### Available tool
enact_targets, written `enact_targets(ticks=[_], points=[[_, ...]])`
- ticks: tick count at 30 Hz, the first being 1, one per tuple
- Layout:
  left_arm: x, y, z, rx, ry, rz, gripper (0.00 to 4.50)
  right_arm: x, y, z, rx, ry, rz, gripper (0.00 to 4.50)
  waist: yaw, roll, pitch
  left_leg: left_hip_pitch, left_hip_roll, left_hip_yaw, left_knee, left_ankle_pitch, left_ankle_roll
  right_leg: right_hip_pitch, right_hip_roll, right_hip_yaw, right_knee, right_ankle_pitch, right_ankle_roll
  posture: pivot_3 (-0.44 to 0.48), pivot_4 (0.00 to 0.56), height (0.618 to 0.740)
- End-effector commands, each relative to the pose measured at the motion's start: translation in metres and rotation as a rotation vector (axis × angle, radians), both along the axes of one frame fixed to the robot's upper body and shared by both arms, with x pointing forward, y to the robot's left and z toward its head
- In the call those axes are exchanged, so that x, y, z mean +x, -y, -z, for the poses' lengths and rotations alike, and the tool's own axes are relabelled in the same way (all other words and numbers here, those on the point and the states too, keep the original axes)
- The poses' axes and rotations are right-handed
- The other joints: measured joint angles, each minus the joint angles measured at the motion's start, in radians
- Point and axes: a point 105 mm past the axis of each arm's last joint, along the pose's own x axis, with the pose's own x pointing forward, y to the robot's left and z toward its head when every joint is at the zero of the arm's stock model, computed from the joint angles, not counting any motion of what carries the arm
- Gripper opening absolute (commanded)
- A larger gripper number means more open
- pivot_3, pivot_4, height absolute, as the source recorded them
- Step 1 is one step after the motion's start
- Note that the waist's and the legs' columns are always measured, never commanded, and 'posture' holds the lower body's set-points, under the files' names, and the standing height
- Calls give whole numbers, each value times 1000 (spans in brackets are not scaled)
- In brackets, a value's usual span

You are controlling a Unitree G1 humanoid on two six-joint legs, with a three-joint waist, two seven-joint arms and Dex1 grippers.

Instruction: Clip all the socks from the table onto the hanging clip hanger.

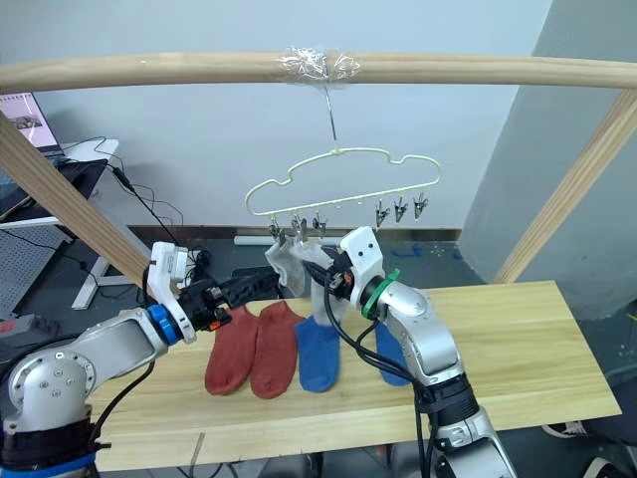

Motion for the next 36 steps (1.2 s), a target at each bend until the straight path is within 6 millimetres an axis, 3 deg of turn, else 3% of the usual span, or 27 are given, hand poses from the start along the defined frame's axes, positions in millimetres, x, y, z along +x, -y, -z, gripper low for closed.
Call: enact_targets(ticks=[1,3,4,6,8,15,22,25,28,32,36], points=[[-1,-3,-7,94,100,-30,4500,-8,5,3,12,-4,-29,3592,10,0,-1,0,0,0,-2,0,0,-1,0,0,0,0,0,31,99,740],[-3,-4,-7,136,141,-48,4500,-12,10,7,5,-11,-25,4303,18,0,-1,-2,1,0,-3,2,-4,-5,0,0,1,-1,-1,41,90,740],[-1,-7,-10,153,191,-99,4500,-13,15,9,-3,-10,-16,4452,19,0,-2,-4,1,0,-3,3,-5,-6,0,0,1,-1,-2,49,83,740],[-1,-15,-10,224,270,-188,4500,-16,21,12,-25,-1,6,4452,20,0,-4,-5,1,1,-3,4,-7,-7,0,0,1,-1,-2,59,70,740],[-7,-13,6,295,240,-166,4500,-20,30,12,-58,26,28,4452,21,-1,-11,-6,1,1,-3,4,-7,-7,0,1,0,-1,-2,63,68,740],[-6,-13,20,313,269,-126,4500,-27,54,14,-135,74,99,4452,37,-1,-17,-5,1,1,-3,3,-3,-6,0,-1,0,-1,-2,89,78,740],[-1,15,17,283,400,-41,4500,-24,85,12,-157,95,207,4452,46,-2,-34,-3,1,2,-2,5,-3,-4,0,-1,1,2,-4,-6,40,740],[7,28,18,302,467,-45,3955,-21,104,14,-171,91,261,4500,43,-1,-48,-3,1,3,-2,5,-3,-4,0,-1,1,2,-4,-54,41,740],[13,39,21,348,523,-48,3055,-21,123,17,-181,78,306,4500,39,-1,-60,-2,1,3,-2,5,-3,-3,0,0,0,2,-4,-96,30,740],[19,54,27,332,551,-19,3055,-18,128,13,-163,83,310,4500,12,3,-70,1,2,4,-1,5,-3,1,1,0,1,2,-4,-135,11,740],[26,60,22,303,582,-37,3055,-18,122,7,-120,85,272,4500,-16,5,-84,5,2,3,-1,5,-3,5,1,0,1,2,-4,-104,0,740]])
